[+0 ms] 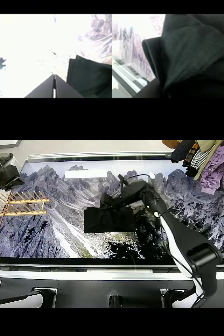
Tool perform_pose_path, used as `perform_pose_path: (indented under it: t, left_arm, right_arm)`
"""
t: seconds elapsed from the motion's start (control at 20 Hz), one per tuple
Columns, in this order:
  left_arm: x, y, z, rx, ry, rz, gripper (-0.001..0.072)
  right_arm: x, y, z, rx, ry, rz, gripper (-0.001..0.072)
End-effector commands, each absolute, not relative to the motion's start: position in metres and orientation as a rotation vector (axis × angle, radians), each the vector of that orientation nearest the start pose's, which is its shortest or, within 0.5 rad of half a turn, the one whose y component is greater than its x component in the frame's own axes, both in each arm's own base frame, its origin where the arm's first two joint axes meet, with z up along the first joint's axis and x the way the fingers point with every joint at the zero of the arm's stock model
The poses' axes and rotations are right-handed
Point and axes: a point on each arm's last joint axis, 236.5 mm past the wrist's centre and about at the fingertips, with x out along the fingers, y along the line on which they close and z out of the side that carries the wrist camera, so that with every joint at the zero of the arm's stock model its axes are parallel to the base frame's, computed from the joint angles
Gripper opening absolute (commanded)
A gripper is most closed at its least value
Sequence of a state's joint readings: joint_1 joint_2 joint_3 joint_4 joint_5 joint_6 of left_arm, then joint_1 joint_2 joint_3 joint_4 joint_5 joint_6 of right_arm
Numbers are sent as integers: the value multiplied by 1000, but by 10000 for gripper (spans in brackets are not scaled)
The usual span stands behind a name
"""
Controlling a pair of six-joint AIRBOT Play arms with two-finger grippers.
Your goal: Fold the clothes and pants, and hang the long-sleeved shirts on hangers.
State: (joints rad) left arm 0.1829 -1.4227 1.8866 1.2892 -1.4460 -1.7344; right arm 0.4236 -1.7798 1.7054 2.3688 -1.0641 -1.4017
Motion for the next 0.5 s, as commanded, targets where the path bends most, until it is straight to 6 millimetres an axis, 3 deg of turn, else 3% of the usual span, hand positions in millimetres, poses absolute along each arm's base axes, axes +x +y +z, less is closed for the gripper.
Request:
perform_pose_path:
  t: [0.0,0.15,0.25,0.3,0.4,0.45]
  left_arm:
    - [452,25,205,-402,958,18,16]
    - [452,24,203,-405,964,17,16]
    - [451,23,200,-409,974,14,16]
    - [451,22,199,-412,978,12,16]
    - [450,22,198,-413,982,12,16]
    - [450,22,198,-414,982,12,16]
  right_arm:
    - [441,380,36,687,1286,657,29]
    - [454,389,33,731,1235,640,37]
    - [466,398,42,787,1169,635,99]
    - [470,402,46,813,1144,635,211]
    - [471,412,56,864,1125,648,516]
    - [468,417,61,887,1128,659,580]
